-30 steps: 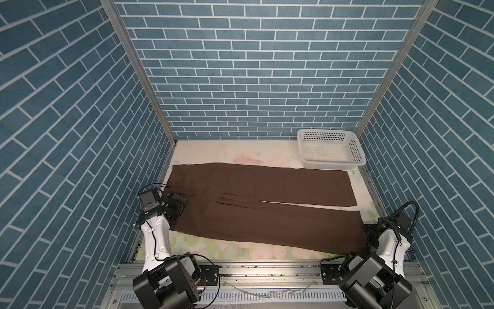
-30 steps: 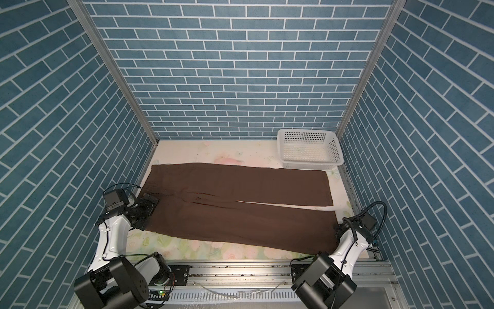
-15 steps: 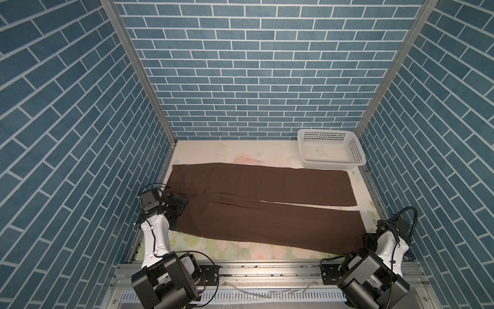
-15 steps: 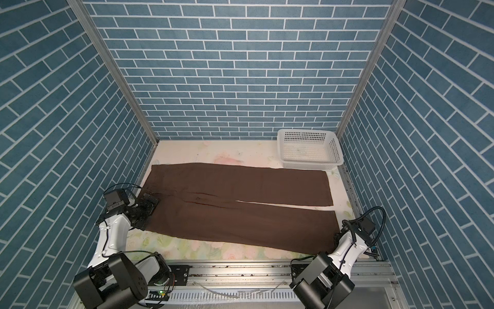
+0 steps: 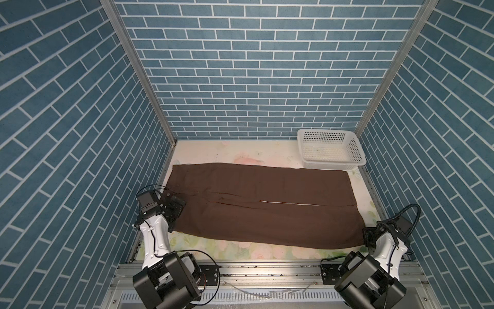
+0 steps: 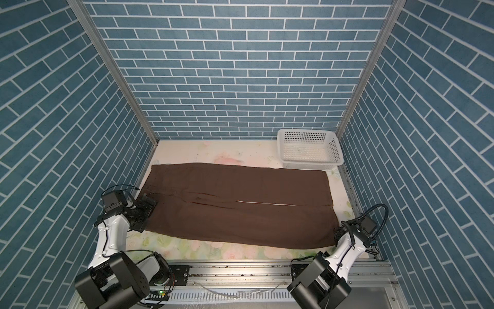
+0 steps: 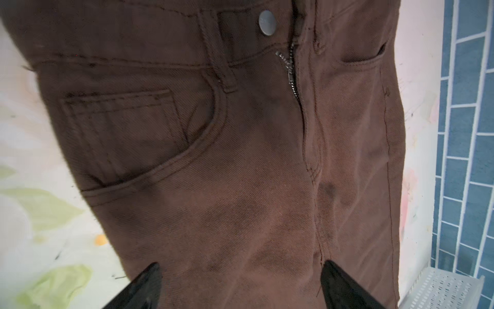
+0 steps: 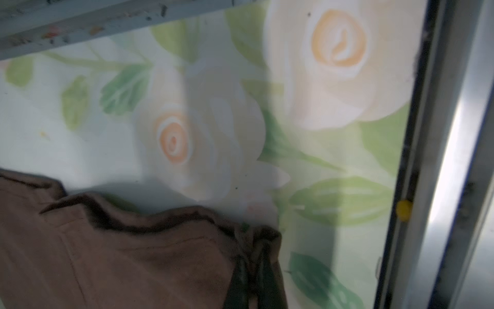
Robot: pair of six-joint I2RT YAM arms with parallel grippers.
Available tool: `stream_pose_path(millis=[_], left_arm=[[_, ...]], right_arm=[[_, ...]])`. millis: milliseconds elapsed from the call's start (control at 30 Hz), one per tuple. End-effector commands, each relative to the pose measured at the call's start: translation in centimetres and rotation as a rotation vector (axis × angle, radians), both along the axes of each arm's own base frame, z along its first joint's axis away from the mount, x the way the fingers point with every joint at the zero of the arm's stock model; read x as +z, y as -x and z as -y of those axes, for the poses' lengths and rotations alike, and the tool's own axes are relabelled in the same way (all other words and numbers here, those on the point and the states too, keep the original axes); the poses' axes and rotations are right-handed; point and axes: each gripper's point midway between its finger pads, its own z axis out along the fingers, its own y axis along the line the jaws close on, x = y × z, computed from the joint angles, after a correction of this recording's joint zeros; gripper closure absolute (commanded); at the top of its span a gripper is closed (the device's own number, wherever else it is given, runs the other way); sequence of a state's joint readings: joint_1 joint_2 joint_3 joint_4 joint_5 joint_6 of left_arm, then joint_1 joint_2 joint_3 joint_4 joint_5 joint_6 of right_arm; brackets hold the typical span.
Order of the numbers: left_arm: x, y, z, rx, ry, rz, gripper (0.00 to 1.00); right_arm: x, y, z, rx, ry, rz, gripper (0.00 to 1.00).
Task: Fold and stack the trousers
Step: 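Lift the trousers' edge nearest the robot with both grippers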
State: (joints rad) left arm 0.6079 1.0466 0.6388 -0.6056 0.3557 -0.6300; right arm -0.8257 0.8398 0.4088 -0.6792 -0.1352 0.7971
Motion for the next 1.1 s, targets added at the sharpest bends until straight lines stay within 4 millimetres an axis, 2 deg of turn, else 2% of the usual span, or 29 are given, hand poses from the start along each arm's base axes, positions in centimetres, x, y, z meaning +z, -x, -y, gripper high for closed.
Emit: stream_pose_path(millis=[0,167,333,500,700,900,967,1033,1067], left_arm=[[-0.1,2.3,-1.9,0.076,-0.066,-0.066,0.06],[0.6,3.7,-4.6,0.193,-0.151,-0.106,0.04],[-1.0,4.3,-6.7,0.279,-0.193,-0.186,0.04],[-3.6,3.1,-7.3,0.308,-0.155,-0.181,0.17],[-4.5,2.3,-8.3,0.307,-0.168,-0.192,0.31],[-5.8,2.8,-8.8,0.317,-0.168,-0.252,0.53],[-6.1,2.7,-8.9,0.316,-0.169,-0.259,0.7],[-6.2,2.8,-8.8,0.317,-0.16,-0.267,0.96],[-6.2,2.7,-8.8,0.316,-0.153,-0.267,1.0]], right_arm=[[1.6,-0.4,0.1,0.046,0.045,0.028,1.0],[1.8,-0.7,0.1,0.058,0.044,0.048,1.0],[2.1,-1.5,0.2,0.08,0.038,0.068,1.0],[2.5,-1.8,0.4,0.09,0.031,0.067,1.0],[2.6,-1.8,0.6,0.087,0.038,0.056,1.0],[3.3,-1.9,1.1,0.084,0.043,0.048,1.0],[3.5,-2.2,1.2,0.084,0.038,0.052,1.0],[3.4,-2.4,1.2,0.08,0.026,0.056,1.0],[3.4,-2.5,1.2,0.081,0.021,0.058,1.0]])
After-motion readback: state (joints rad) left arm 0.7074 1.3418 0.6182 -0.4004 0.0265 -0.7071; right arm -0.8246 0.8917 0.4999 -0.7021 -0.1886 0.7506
